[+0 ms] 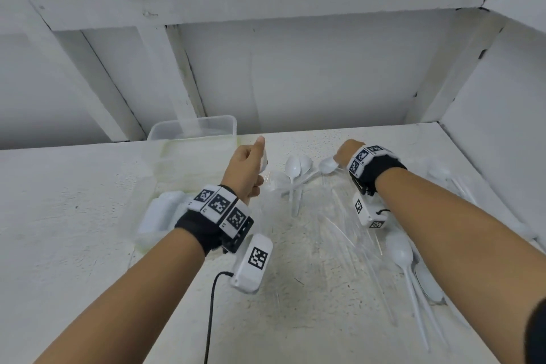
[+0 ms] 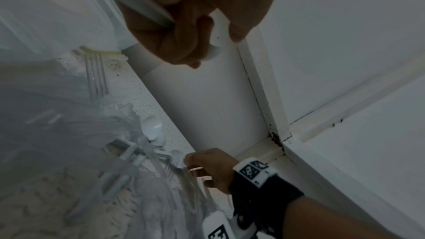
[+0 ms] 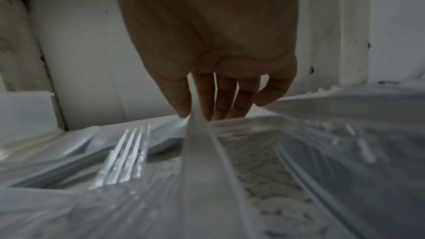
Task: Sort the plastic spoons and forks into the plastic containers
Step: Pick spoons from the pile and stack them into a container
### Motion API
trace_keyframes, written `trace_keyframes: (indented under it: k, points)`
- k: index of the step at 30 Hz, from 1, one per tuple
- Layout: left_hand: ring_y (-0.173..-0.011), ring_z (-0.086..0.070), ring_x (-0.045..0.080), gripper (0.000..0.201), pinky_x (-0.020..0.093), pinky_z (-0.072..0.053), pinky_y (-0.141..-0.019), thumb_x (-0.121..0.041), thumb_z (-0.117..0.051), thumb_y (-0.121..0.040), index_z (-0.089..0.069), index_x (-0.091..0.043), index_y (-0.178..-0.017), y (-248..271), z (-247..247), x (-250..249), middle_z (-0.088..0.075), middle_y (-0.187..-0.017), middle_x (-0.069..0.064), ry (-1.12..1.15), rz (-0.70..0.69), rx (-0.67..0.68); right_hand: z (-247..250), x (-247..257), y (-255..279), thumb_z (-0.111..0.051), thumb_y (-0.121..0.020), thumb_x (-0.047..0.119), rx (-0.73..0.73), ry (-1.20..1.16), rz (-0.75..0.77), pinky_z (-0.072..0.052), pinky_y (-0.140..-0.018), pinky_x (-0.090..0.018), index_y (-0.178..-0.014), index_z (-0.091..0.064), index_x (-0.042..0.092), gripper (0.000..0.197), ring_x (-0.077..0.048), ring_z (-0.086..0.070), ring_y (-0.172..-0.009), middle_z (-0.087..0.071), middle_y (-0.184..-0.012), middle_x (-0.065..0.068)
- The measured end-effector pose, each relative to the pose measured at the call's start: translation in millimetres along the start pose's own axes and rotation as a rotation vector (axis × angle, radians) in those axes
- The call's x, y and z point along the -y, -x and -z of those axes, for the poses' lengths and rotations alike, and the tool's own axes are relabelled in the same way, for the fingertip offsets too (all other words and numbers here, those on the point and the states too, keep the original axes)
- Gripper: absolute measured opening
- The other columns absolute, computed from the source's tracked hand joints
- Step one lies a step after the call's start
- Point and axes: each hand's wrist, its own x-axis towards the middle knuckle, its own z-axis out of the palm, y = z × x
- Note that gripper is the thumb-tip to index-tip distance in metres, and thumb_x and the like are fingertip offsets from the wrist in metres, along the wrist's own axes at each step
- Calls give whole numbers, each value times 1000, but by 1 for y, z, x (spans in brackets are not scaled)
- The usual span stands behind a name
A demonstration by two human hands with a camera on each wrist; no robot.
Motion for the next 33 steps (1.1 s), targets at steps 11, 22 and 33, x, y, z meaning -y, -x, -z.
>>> trace_keyframes:
  k: [11,22,33]
  points:
    - [-54,-43,14,34,24,-35,-47,7,-41,-87,-50,-1,-119,-24,-13,11,-49,-75,5,-147,-10,39,16,11,53,-54,-91,14,-131,-253,274,-36,-73,-23,-100,-66,3,19,-17,-53,-86,-65,-100,-8]
    - [-51,-40,16,15,21,-30,-46,-14,-37,-93,-47,-14,-104,-47,-39,2,-60,-69,2,-394,-69,93,74,-17,132,-47,-96,11,-249,-1,584,-43,-90,-25,-121,-62,12,30,-20,-62,-100,-68,-111,-6]
    - [-66,-48,21,15,21,-30,-47,-23,-49,-92,-52,-10,-84,-71,-61,6,-46,-66,0,-814,-138,162,68,-33,140,-48,-94,6,-215,-1581,101,-59,-67,-35,-86,-53,12,11,-18,-62,-78,-57,-89,-7]
